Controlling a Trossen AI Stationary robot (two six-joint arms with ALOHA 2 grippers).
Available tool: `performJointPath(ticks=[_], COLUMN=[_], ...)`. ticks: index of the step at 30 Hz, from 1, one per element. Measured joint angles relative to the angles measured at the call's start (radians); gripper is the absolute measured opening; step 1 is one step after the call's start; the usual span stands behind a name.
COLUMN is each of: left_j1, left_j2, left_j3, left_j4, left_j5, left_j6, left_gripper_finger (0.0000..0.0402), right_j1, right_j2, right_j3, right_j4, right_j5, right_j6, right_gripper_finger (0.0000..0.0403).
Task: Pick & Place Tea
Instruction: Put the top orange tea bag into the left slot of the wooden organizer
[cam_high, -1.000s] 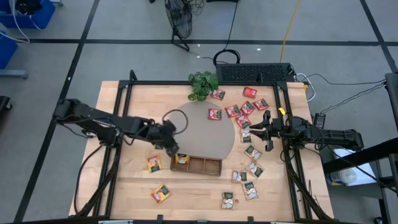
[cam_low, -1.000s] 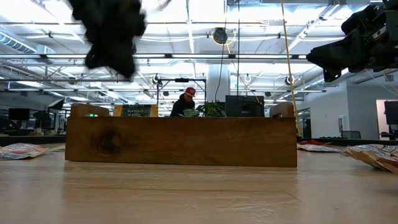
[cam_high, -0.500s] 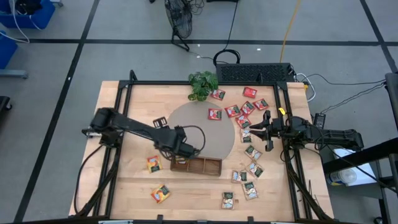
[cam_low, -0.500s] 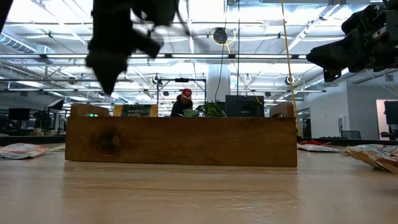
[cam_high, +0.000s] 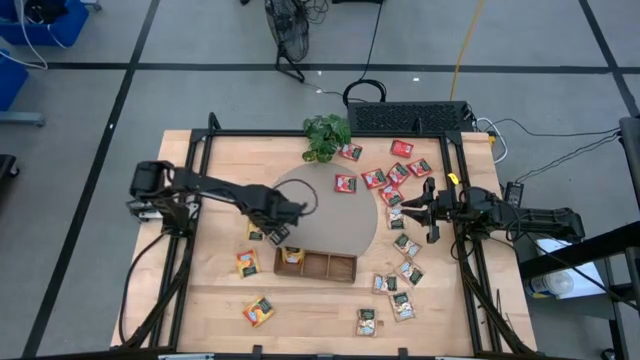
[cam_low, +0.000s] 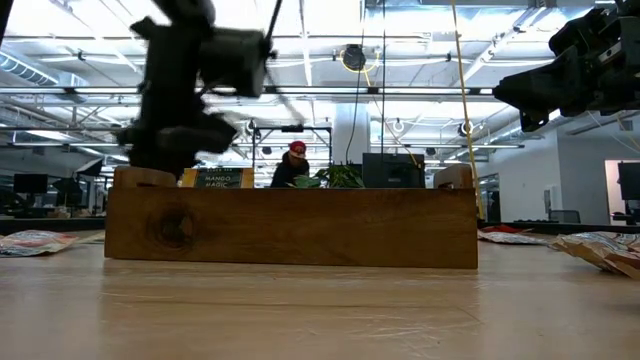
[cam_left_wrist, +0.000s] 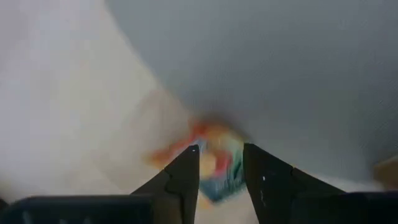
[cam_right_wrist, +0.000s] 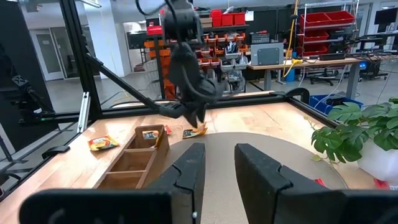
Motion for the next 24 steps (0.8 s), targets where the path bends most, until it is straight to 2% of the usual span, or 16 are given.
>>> performJointPath(ticks=[4, 9, 17, 24], left_j1=[0.023, 0.038, 0.039, 0.040], left_j2=[-0.002, -0.003, -0.003, -0.025], left_j3=[-0.084, -0.116, -0.117, -0.114], left_j4=[-0.002, 0.001, 0.002, 0.000], left_j5=[0.024, 0.027, 0.027, 0.032], left_j6=[-0.062, -0.081, 0.078, 0.163], left_gripper_finger=[0.0153, 0.0208, 0.0291, 0.0314], right_j1=[0.000, 0.000, 0.000, 0.000], right_j2=[0.000, 0.000, 0.000, 0.000], right_j3=[0.000, 0.000, 0.000, 0.000], right_j4=[0.000, 0.000, 0.000, 0.000], right_j5=[0.000, 0.000, 0.000, 0.000], right_j6=[0.000, 0.000, 0.000, 0.000], right_gripper_finger=[0.0075, 0.0075, 0.0075, 0.0075])
